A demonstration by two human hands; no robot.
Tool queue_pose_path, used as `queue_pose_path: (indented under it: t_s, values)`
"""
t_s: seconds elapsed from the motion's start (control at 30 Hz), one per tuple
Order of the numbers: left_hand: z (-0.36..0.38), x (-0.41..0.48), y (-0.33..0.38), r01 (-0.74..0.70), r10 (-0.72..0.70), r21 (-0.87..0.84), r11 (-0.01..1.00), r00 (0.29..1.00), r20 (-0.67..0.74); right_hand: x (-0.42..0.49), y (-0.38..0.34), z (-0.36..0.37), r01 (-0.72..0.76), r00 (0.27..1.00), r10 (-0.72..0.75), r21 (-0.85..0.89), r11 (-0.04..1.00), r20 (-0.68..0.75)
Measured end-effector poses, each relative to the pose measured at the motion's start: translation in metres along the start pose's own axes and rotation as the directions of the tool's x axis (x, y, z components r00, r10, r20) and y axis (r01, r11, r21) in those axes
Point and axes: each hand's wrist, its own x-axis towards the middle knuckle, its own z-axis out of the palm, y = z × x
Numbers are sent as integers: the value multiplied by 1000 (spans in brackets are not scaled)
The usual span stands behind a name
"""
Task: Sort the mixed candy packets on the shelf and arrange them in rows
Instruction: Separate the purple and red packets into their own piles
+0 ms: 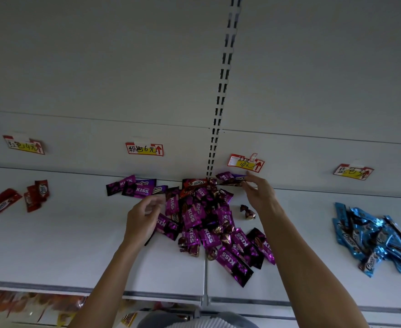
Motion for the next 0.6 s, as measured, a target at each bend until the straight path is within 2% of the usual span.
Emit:
queue_pose_path:
  t_s: [0.13,0.23,0.33,0.4,0.5,0.6]
  values:
    - [-2,3,-1,4,-4,5,1000,1000,-1,-2,1,1,6,1000,-6,-1,1000,-6]
    - [-2,4,-2,4,-4,8,1000,1000,2,-2,2,0,26,999,-28,-51,998,-37]
    - [-1,4,-2,2,-2,7,1000,1000,6,-3,3,1,91,995,-96,-187,978,-19]
    - [0,5,-2,1,-1,2,1000,1000,7,-4,3,-2,60,996,-71,-175,983,-57]
    - [0,6,-2,1,-1,8,1000,1000,6,-2,1,-6,102,995,-95,-283,954,37]
    - [1,8,-2,-1,1,11,1000,1000,8,-5,6,-10,58,997,-67,-226,972,-29]
